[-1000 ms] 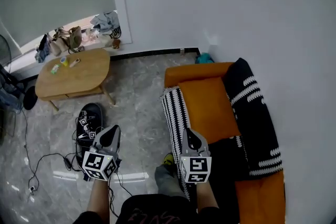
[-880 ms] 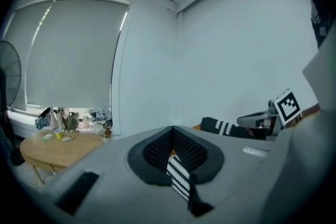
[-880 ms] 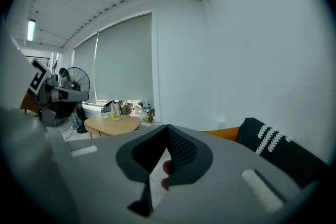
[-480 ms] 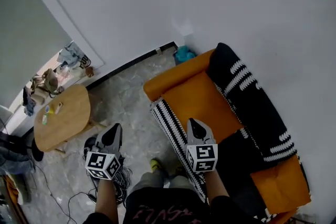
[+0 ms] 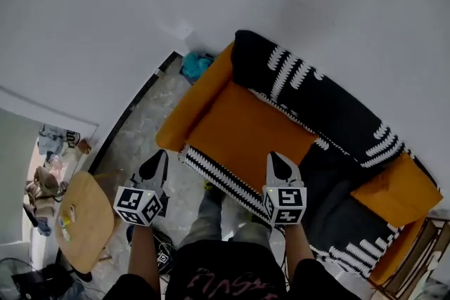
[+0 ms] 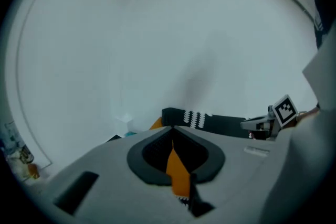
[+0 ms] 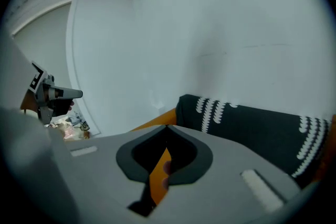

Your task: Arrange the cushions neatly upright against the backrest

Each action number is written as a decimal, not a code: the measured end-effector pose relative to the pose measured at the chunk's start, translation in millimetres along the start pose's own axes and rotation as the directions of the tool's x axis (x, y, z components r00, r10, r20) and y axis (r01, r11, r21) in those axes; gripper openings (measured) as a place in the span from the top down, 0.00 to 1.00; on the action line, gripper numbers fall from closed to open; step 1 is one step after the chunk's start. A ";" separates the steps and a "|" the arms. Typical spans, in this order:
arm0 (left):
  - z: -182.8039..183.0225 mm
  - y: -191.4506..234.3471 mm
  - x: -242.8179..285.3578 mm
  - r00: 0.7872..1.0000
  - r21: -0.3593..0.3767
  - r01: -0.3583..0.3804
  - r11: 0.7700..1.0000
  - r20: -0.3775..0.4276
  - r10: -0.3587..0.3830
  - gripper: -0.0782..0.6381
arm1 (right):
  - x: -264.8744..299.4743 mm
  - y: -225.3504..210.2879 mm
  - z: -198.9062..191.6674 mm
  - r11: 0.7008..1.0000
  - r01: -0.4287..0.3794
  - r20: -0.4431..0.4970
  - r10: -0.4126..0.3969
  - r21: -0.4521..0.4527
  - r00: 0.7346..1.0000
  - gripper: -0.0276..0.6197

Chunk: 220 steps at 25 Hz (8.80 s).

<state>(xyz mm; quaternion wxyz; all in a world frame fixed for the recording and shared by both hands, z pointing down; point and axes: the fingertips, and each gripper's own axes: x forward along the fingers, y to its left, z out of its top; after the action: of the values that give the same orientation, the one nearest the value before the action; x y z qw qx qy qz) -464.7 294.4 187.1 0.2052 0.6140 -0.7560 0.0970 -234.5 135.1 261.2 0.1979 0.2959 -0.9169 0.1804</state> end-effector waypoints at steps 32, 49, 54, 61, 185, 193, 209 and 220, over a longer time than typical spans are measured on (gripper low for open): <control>-204.4 21.0 308.2 0.752 0.065 0.487 0.871 -0.539 -0.380 0.43 | 44.1 -116.8 -233.8 0.742 0.589 -0.418 -0.447 0.320 0.790 0.36; -294.9 40.3 400.1 0.639 0.035 0.436 0.899 -0.716 -0.282 0.23 | 112.5 -181.8 -312.5 0.753 0.546 -0.537 -0.307 0.369 0.786 0.25; -304.5 33.1 402.3 0.597 -0.029 0.461 0.887 -0.729 -0.334 0.25 | 111.2 -186.9 -326.7 0.713 0.524 -0.543 -0.236 0.466 0.806 0.14; -314.5 21.5 403.8 0.570 -0.049 0.511 0.858 -0.728 -0.381 0.51 | 131.8 -181.5 -338.7 0.742 0.502 -0.562 -0.205 0.444 0.801 0.34; 42.4 -57.4 223.9 0.825 0.239 0.564 0.790 -0.131 -0.549 0.89 | -44.8 -71.6 13.1 0.716 0.658 0.072 -0.687 0.234 0.723 0.94; 103.7 -63.3 182.7 0.798 0.277 0.588 0.760 -0.047 -0.601 0.89 | -82.6 -37.1 68.3 0.723 0.654 0.161 -0.689 0.221 0.707 0.94; 175.4 -88.5 127.4 0.763 0.306 0.598 0.741 0.067 -0.643 0.89 | -154.2 -24.5 128.1 0.703 0.681 0.256 -0.710 0.206 0.656 0.94; 198.0 -129.1 107.7 0.782 0.325 0.553 0.767 0.114 -0.613 0.89 | -184.2 -49.4 150.8 0.747 0.646 0.306 -0.659 0.156 0.688 0.94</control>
<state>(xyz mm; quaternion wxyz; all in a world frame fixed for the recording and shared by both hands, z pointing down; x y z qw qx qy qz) -394.9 90.4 42.1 0.0561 0.8481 -0.5228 0.0654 -105.3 116.9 56.1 0.0815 0.6322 -0.7681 0.0603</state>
